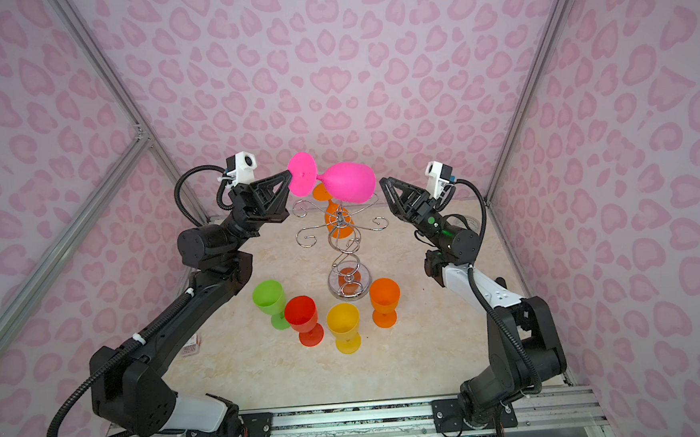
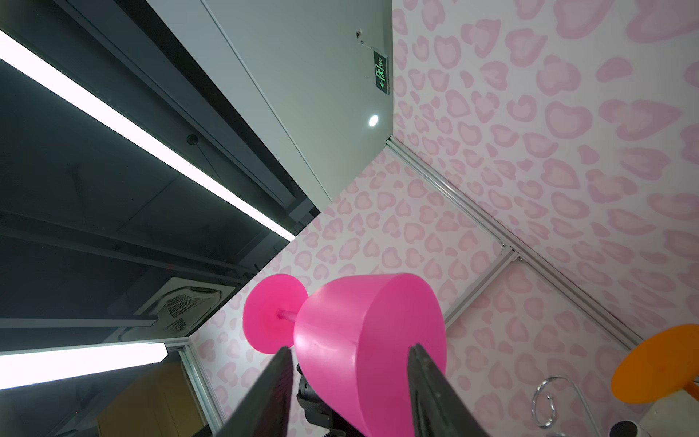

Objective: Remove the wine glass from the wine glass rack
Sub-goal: 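Bring the pink glass toward the right gripper while the right gripper grasps its bowl, then open the left gripper off the pink glass's base while the right gripper pulls it away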

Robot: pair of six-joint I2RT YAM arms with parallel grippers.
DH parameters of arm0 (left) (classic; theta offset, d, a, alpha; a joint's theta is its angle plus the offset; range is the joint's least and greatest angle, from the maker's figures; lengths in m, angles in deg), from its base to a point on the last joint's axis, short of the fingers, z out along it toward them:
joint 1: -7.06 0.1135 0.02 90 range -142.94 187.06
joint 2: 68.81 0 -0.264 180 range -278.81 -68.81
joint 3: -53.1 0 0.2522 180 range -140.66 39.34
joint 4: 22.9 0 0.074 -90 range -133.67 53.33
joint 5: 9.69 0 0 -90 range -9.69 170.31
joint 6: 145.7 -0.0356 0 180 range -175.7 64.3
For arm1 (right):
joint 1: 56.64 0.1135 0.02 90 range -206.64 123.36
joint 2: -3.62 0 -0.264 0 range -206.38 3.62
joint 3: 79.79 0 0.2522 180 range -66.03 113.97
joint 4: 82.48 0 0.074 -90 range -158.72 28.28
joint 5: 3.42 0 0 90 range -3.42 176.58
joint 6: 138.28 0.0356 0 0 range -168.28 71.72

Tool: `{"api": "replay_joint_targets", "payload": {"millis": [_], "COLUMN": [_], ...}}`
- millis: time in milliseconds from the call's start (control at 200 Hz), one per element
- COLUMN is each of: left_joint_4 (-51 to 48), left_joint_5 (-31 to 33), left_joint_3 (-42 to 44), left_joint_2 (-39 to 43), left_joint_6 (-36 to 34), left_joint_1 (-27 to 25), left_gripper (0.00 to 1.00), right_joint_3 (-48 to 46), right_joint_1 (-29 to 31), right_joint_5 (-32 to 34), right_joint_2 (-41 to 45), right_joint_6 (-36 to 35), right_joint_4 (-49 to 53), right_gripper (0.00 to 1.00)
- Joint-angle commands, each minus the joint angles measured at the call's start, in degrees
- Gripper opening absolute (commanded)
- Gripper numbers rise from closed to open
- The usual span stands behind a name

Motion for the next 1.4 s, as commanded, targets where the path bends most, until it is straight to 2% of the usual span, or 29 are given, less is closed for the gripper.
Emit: {"api": "replay_joint_targets", "payload": {"millis": [0,355,425,535,705,965,1240,1395], "left_joint_4": [6.81,9.56,9.85,10.65,11.73,12.21,13.01,13.34], "left_joint_5": [1.09,2.49,2.76,3.12,3.71,4.79,6.0,6.37], "left_joint_3": [-0.99,-0.24,-0.17,-0.15,-0.31,0.19,0.67,0.74], "left_joint_2": [-1.48,-4.42,-4.71,-5.22,-6.24,-6.63,-6.98,-7.16], "left_joint_6": [3.74,7.61,8.15,9.38,12.47,14.86,15.73,15.83], "left_joint_1": [-0.24,-0.71,-0.72,-0.71,-0.83,-0.88,-0.97,-0.97], "left_gripper": [0.02,0.02,0.02,0.02,0.02,0.02,0.19,0.22], "right_joint_3": [-0.22,1.8,1.97,1.74,1.53,1.74,1.75,1.71], "right_joint_1": [0.55,2.58,2.89,3.17,3.41,4.06,4.34,4.13], "right_joint_5": [-1.33,-2.25,-2.58,-2.69,-3.1,-5.61,-6.2,-5.6], "right_joint_2": [-0.67,-1.29,-1.21,-1.23,-1.11,-0.74,-0.26,0.52], "right_joint_6": [-0.33,-0.85,-1.02,-1.21,-1.42,-1.81,-1.74,-1.74], "right_joint_4": [-1.85,-2.0,-1.92,-2.03,-2.16,-2.04,-2.13,-2.13], "right_gripper": [0.49,0.47,0.43,0.3,0.22,0.23,0.16,0.09]}}
